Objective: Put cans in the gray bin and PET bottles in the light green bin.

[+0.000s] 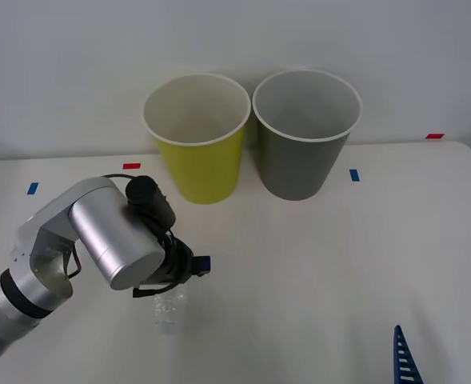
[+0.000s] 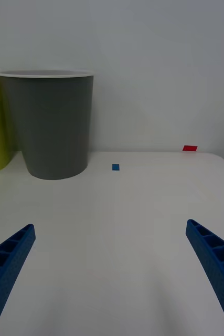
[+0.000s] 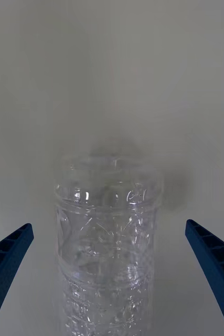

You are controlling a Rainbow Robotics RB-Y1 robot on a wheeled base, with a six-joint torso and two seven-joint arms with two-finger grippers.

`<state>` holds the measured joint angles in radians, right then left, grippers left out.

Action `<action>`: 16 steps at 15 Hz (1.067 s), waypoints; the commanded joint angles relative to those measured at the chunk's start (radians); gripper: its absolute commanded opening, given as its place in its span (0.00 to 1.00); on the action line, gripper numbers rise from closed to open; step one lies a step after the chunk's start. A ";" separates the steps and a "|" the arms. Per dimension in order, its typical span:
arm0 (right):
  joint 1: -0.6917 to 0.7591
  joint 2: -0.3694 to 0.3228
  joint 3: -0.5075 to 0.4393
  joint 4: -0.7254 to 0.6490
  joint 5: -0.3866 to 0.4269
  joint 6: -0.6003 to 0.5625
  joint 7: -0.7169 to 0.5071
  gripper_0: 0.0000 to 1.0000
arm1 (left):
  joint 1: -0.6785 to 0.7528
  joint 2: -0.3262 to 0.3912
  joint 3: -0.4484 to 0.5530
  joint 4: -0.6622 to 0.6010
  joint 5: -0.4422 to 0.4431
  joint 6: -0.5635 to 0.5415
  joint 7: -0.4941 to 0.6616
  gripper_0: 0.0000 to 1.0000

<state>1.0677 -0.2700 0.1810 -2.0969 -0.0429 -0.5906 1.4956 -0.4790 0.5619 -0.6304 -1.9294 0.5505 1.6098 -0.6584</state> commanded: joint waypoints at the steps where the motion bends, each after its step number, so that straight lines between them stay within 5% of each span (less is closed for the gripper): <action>1: 0.000 0.000 0.000 0.000 0.000 0.000 0.000 1.00 | -0.010 -0.020 0.000 0.043 0.000 0.001 -0.013 1.00; 15: 0.000 0.000 0.000 0.000 0.000 0.000 0.000 1.00 | -0.032 -0.073 0.001 0.156 -0.021 0.001 -0.147 1.00; 16: 0.000 0.000 0.000 0.000 0.000 0.000 0.000 1.00 | -0.032 -0.074 0.001 0.156 -0.024 -0.001 -0.145 0.92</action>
<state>1.0677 -0.2700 0.1810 -2.0969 -0.0429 -0.5906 1.4956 -0.5107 0.4902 -0.6294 -1.7739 0.5292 1.6097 -0.8056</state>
